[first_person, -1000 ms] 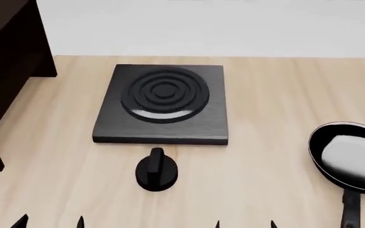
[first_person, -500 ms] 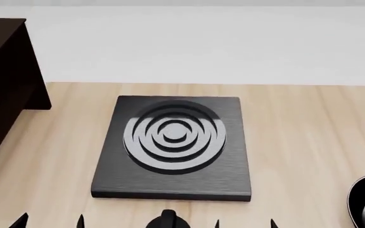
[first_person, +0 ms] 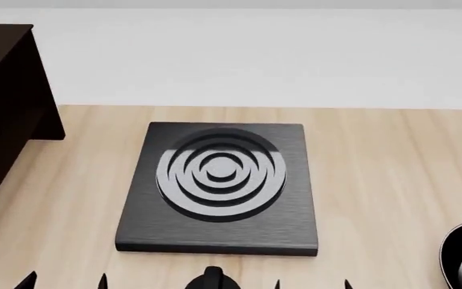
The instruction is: Put the frying pan on the cabinet shelf.
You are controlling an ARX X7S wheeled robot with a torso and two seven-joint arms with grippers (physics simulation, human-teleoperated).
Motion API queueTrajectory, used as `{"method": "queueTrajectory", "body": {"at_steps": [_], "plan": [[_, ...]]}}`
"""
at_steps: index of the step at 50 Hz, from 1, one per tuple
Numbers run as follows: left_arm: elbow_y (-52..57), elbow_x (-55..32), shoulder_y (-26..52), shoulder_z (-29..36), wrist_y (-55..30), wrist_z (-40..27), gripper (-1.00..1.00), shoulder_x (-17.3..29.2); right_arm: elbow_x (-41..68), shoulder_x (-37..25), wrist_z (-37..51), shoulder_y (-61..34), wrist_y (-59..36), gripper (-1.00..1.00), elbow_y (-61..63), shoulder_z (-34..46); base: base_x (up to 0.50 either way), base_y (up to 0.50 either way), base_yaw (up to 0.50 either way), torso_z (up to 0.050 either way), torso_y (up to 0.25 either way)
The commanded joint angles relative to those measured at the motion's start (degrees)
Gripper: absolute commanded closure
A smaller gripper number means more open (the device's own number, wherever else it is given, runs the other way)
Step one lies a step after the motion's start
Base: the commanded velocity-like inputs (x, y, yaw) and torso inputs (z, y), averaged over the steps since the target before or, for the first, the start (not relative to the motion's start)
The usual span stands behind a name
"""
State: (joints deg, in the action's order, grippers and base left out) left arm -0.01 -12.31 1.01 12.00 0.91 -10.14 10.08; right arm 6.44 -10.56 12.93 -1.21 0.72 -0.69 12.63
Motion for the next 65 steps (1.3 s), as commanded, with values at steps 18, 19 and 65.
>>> {"method": "queueTrajectory", "body": {"at_steps": [18,19,65], "plan": [[0.66,-0.9,-0.07,0.8,0.02,-0.74,-1.0,0.81,1.59,-0.53,0.8,0.06,-0.63,-1.0,0.75,0.38,0.0,0.0,0.0,0.0,0.0],[0.83,-0.95,-0.1,0.82,-0.08,-0.8,-1.0,0.85,2.03,-0.52,0.9,0.05,-0.56,-1.0,0.82,0.02,0.0,0.0,0.0,0.0,0.0],[1.47,-1.81,0.08,2.58,-0.68,-1.87,-1.0,1.85,15.33,-12.6,10.14,9.29,-51.63,-1.0,42.63,-35.42,0.0,0.0,0.0,0.0,0.0]]}}
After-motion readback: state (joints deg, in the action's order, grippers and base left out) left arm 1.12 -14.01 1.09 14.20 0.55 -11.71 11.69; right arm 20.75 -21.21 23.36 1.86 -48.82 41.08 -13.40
